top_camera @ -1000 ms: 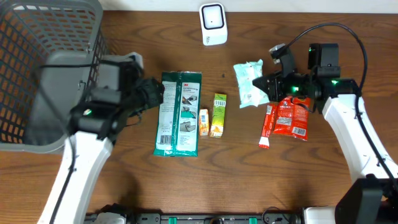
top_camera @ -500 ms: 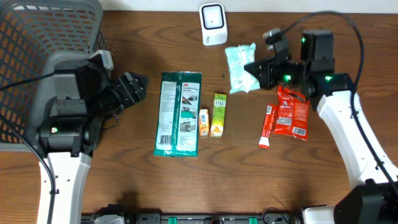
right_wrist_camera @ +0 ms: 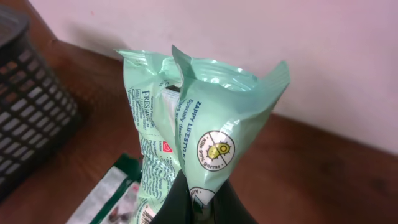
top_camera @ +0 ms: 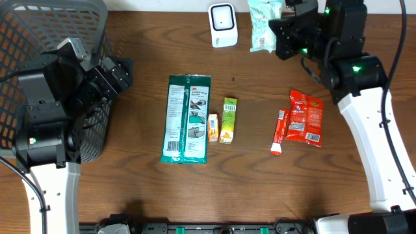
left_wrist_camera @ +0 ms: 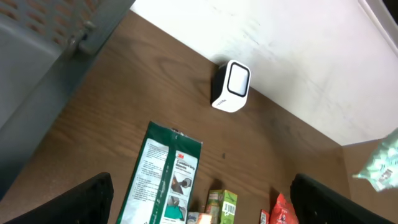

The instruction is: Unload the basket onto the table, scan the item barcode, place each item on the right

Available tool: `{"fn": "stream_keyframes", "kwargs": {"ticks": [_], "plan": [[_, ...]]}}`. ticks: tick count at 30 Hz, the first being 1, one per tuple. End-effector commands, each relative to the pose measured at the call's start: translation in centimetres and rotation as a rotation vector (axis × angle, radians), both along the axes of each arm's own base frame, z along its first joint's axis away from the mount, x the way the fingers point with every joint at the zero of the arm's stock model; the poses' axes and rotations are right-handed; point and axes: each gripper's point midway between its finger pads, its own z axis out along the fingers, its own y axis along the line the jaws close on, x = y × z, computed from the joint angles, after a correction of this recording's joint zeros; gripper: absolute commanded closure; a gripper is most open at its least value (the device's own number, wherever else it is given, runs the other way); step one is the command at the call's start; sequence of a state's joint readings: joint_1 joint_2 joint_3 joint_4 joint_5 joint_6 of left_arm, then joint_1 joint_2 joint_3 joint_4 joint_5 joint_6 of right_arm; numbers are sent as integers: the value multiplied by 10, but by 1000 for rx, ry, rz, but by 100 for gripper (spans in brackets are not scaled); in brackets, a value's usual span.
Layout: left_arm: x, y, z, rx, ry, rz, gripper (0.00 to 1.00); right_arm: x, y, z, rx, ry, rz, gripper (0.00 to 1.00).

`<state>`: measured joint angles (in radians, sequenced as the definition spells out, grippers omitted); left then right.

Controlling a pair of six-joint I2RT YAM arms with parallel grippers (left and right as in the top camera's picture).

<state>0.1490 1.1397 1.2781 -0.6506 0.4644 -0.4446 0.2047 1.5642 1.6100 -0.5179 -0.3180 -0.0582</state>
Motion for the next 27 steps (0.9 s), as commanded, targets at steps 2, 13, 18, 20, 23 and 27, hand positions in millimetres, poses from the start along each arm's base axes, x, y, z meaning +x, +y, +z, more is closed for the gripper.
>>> {"fn": "stream_keyframes", "kwargs": {"ticks": [2,13,18,20,23,27], "plan": [[1,3,5,12,-15,9,8,18,12,-3,-145,-93,-60,99],[1,3,5,12,-15,9,8,54,43,14,-388,-293,-99,99],[1,3,5,12,-15,9,8,80,52,23,-485,-309,-130,99],[1,3,5,12,-15,9,8,95,57,16,-546,-315,-145,99],[1,3,5,12,-15,9,8,118,65,-4,-633,-329,-185,99],[1,3,5,12,-15,9,8,153,76,-38,-795,-411,-286,99]]}}
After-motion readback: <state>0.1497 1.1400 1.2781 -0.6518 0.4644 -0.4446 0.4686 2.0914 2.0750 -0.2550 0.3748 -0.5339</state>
